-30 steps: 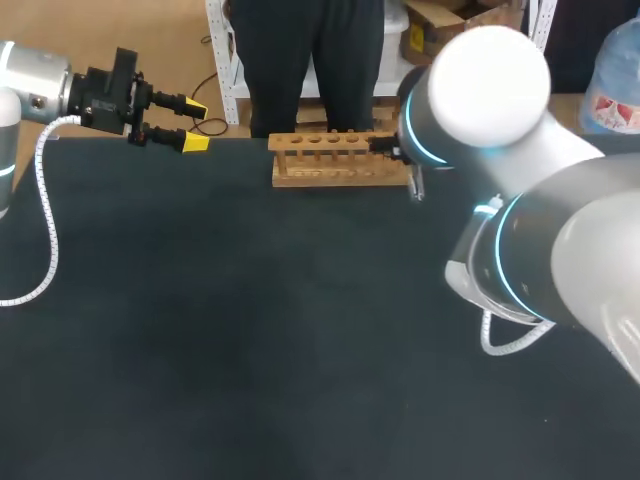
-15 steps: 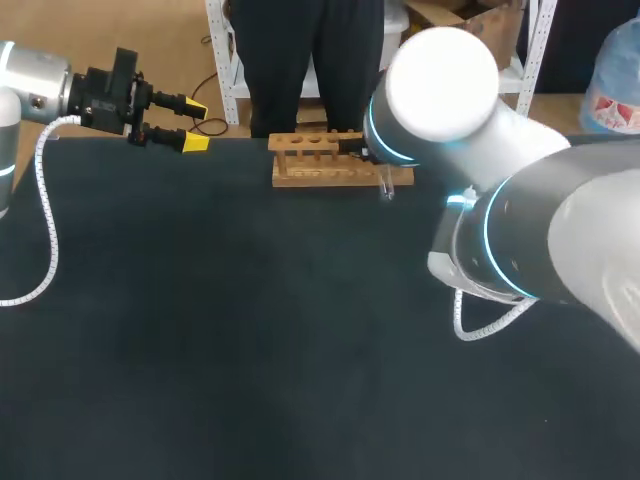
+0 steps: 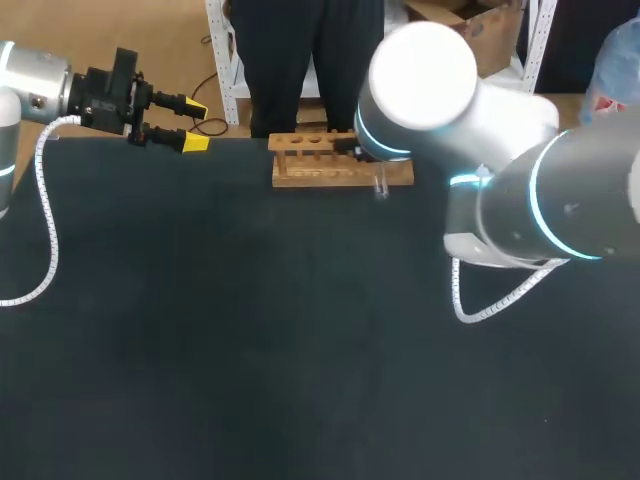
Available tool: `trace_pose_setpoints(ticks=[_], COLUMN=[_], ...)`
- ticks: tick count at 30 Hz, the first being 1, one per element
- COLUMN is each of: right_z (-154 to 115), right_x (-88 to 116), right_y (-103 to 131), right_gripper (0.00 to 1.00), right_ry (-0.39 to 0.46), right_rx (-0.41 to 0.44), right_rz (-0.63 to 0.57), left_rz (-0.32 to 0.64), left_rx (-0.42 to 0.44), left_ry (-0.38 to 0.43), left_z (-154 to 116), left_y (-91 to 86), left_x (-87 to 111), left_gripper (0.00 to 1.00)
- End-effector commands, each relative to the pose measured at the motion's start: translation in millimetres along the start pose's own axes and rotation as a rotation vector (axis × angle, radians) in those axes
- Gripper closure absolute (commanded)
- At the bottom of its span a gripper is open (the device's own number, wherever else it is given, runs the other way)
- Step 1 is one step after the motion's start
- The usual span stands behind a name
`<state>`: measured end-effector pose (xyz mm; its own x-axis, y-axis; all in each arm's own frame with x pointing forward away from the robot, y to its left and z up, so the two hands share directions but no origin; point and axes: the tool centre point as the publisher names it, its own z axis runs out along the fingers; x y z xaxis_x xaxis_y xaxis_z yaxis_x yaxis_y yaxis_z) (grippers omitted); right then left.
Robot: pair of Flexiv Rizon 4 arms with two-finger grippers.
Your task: Grasp the test tube, adjust it, and insert it.
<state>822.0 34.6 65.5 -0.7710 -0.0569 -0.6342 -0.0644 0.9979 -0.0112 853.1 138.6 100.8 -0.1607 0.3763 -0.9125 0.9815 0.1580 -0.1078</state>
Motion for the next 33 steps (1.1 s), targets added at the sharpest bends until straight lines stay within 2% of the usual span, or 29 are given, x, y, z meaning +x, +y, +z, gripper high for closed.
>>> trace_pose_setpoints(ticks=[1,33], right_z=[5,26], right_x=[-2,11], right_y=[3,6], right_gripper=[1.00,1.00], right_ry=[0.029,0.104], right_rx=[0.005,0.009], right_rz=[0.001,-0.004], left_rz=[0.002,0.002], left_rx=[-0.008,-0.008], left_ry=[-0.001,-0.001], left_z=[0,0], left_y=[-3.0,-3.0], left_x=[0.3,0.3], left_gripper=[0.00,0.00])
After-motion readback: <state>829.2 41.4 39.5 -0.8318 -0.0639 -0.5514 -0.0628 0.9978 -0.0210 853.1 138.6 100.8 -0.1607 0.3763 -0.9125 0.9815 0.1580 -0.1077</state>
